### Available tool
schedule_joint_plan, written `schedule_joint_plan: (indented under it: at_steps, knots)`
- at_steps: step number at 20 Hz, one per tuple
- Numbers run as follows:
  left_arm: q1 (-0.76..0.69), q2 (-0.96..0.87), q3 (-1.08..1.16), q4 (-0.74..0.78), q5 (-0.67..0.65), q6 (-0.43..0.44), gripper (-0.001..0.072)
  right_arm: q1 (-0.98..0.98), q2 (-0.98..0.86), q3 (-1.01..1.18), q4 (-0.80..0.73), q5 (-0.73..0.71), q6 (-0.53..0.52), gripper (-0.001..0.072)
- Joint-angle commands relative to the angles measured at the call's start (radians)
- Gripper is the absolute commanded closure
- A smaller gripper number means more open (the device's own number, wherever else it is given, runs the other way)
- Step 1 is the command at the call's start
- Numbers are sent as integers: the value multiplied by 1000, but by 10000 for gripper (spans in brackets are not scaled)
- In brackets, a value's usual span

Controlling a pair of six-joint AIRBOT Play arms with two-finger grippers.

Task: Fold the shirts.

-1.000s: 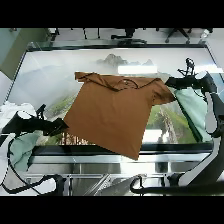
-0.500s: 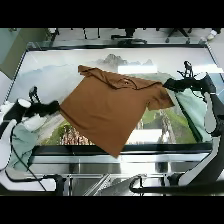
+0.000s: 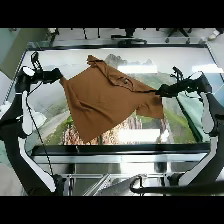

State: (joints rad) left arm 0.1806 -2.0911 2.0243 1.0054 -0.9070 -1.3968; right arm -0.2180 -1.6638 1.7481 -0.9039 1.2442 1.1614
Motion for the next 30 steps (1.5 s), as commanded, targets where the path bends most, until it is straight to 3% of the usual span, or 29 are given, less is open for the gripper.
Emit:
schedule_joint_plan:
  at_steps: [1, 3, 7, 9, 15, 20, 21, 22, 24, 25, 26, 30]
  knots:
    - [0, -11, 3, -70, 9, -26, 103, 11, -1, 0, 0, -32, -25, 250]
    - [28, 44, -55, -84, -101, -26, 104, 8, -1, 0, -1, -36, -61, 249]
    - [96, 140, -114, -82, -481, -26, 104, 5, -1, 0, -88, -100, -78, 246]
    - [111, 199, -212, -82, -578, -31, 105, 5, -1, 0, -105, -146, -78, 246]
    - [93, 448, -719, -80, -531, -6, 104, 13, -2, 0, -96, -179, -112, 247]
    - [39, 630, -1140, -82, -422, 39, 104, 24, -38, 1, 39, -267, -197, 256]
    - [27, 660, -1203, -82, -397, 40, 104, 29, -51, 1, 48, -274, -197, 306]
    - [15, 689, -1263, -83, -374, 46, 104, 33, -65, 1, 65, -274, -197, 413]
    - [-9, 735, -1345, -84, -356, 46, 104, 35, -87, 1, 118, -267, -198, 452]
    - [-18, 758, -1375, -84, -344, 46, 104, 34, -91, 1, 142, -263, -198, 650]
    - [-21, 781, -1398, -85, -333, 46, 104, 32, -90, 1, 150, -264, -198, 688]
    - [1, 835, -1414, -81, -338, 45, 104, 19, -69, 2, 148, -262, -197, 689]
